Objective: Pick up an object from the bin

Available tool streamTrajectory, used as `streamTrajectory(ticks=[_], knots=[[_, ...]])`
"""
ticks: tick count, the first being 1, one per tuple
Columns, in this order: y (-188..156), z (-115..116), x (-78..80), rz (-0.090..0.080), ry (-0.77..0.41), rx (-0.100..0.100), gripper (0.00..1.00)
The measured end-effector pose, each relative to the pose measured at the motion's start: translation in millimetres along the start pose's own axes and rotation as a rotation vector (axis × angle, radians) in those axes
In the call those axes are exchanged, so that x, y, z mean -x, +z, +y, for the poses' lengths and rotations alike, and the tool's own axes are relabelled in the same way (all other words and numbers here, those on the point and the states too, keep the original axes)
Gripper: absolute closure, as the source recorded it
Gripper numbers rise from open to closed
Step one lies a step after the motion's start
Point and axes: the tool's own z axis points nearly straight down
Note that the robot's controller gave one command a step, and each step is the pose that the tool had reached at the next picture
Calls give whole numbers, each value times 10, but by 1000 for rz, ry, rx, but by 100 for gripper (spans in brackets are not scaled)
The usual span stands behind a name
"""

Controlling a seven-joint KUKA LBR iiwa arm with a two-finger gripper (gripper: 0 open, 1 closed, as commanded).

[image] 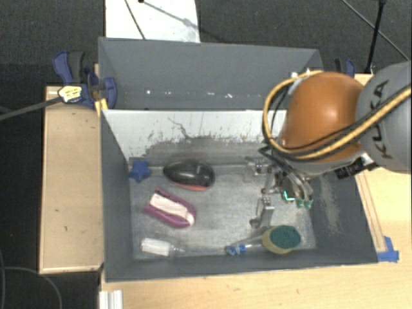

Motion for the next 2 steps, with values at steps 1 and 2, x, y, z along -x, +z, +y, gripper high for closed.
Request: streamTrajectory(ticks=[1,2], knots=[[848,-1167,-217,-1,-37,-3,0],[1407,-843,-199,-12,-86,-3,0]])
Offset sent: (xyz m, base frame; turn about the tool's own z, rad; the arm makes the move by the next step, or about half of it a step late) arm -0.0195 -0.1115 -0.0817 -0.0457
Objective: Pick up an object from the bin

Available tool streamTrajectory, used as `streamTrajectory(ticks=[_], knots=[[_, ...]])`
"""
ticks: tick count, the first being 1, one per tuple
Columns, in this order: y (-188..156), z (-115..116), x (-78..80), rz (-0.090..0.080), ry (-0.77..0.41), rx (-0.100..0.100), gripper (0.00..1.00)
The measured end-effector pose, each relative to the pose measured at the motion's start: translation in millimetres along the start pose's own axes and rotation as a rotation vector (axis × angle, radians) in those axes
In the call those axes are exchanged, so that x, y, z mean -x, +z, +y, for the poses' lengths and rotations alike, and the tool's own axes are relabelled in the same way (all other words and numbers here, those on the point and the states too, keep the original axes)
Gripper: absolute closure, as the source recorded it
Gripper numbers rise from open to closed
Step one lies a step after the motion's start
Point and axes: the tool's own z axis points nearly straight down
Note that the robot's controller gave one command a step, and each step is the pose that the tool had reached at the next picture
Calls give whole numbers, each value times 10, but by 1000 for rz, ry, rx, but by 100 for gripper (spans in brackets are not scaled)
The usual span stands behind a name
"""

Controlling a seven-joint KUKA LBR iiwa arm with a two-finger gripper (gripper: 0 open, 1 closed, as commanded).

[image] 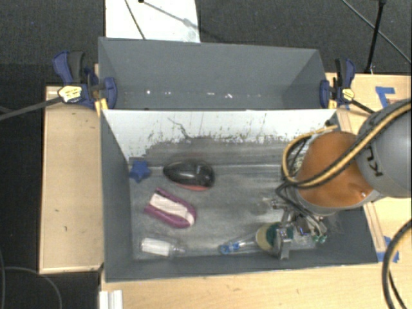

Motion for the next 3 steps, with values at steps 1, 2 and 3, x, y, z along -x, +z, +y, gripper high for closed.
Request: streamTrajectory(ticks=[1,2,3], knots=[[-11,1,1,-1,3,1,100],[-877,133,76,-3,-20,1,100],[-1760,-32,353,-6,-32,-1,100]])
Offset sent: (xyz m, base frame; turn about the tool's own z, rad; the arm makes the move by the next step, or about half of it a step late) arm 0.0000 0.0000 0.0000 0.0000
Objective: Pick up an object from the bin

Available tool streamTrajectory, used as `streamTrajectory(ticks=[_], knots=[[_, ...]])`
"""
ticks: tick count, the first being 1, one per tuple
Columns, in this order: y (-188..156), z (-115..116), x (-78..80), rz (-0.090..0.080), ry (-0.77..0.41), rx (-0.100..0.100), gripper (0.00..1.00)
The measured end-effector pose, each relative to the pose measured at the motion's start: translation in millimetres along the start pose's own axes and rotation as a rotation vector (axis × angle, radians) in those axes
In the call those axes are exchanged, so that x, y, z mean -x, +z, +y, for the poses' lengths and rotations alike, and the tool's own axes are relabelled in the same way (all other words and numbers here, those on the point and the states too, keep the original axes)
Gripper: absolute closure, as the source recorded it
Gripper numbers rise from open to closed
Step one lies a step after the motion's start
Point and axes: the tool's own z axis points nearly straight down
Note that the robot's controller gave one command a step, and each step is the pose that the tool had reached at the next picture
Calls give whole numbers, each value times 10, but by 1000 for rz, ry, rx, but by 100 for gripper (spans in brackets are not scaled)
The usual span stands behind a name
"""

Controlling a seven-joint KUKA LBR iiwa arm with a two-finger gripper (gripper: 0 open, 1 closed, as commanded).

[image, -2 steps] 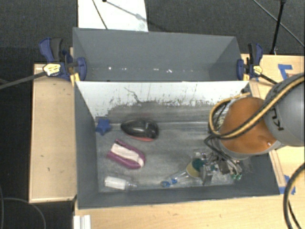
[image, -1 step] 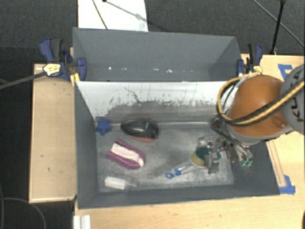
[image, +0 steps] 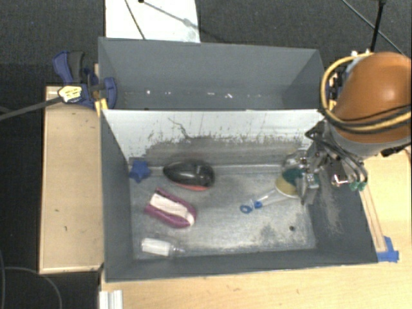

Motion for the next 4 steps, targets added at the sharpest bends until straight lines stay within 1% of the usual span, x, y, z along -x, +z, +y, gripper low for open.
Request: streamTrajectory(ticks=[1,2,3,4], knots=[[48,13,-23,10,0,3,0],[1398,181,106,17,-71,6,0],[1456,-485,-381,13,-157,2,0],[1725,-591,-8,43,-32,17,0]])
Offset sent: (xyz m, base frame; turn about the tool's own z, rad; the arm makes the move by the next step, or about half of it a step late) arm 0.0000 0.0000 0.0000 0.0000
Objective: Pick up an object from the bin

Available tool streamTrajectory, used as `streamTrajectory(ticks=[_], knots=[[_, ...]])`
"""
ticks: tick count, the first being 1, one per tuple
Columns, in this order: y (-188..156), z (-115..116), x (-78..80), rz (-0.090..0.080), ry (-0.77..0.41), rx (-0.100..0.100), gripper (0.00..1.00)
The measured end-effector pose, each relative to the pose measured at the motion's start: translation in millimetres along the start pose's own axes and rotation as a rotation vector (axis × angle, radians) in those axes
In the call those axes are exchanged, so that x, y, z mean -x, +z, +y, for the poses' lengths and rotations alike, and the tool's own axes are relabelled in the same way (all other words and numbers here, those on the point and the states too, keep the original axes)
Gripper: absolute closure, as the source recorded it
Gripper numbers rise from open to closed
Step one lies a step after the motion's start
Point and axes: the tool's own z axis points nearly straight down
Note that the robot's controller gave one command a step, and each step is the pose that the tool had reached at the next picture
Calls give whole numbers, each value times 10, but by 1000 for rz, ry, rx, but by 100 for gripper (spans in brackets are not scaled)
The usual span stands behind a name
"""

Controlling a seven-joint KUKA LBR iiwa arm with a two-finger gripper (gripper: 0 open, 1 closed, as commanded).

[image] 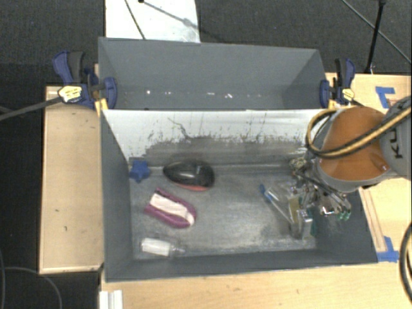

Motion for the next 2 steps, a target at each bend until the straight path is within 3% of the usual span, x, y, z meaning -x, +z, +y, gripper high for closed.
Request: streamTrajectory(ticks=[1,2], knots=[[-17,-370,-88,-49,19,-3,0],[-8,-360,120,-23,5,-3,0]])
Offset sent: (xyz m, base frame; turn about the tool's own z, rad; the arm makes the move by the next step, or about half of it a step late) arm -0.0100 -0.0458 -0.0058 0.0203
